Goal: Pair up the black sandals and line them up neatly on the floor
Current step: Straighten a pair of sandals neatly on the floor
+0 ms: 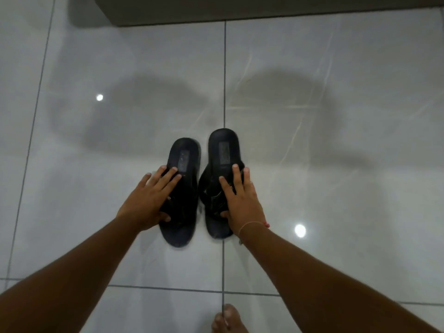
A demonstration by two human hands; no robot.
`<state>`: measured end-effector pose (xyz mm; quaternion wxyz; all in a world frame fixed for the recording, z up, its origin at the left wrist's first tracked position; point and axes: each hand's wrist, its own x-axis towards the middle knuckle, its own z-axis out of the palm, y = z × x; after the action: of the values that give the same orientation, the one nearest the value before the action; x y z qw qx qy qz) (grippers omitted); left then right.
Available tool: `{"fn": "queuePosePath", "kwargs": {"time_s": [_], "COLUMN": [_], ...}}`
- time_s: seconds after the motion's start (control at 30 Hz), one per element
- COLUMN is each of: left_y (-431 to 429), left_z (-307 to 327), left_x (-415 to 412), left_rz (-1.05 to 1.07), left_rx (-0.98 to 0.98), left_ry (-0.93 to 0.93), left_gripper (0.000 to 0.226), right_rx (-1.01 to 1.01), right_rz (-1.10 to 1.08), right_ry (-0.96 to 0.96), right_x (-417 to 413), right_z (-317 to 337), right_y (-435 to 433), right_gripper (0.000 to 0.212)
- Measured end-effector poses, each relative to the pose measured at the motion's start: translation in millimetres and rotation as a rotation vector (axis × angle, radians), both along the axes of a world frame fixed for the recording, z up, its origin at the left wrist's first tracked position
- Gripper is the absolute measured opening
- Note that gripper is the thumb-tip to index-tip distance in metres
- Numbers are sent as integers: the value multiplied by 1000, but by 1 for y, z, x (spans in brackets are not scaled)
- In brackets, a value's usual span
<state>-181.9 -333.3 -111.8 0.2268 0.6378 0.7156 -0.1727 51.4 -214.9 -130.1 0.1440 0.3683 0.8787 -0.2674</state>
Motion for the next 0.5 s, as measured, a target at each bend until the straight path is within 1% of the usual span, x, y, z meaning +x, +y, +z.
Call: {"fn": "queuePosePath", "kwargs": {"time_s": [0.07,0.2,0.33,0.5], "left_y": [-4,-7,-5,-4], "left_z": [2,1,-3,-3], "left_x": [-19,-35,-36,-38], "left_rz": [-9,-10,-13,13], "left_rx": [-23,-44,-38,-12], "left_ry": [15,15,9,0], "left_gripper": [123,125,126,126], "right_rx": [-19,-50,-39,-36], "right_rz": [6,-61,-52,-40], "right_ry": [-14,-7,-35,-24], "right_x": [-11,-28,-31,-39], "right_z": [1,1,0,-2], "right_y": [-17,-35,-35,-31], "right_gripper": [96,96,95,94]}}
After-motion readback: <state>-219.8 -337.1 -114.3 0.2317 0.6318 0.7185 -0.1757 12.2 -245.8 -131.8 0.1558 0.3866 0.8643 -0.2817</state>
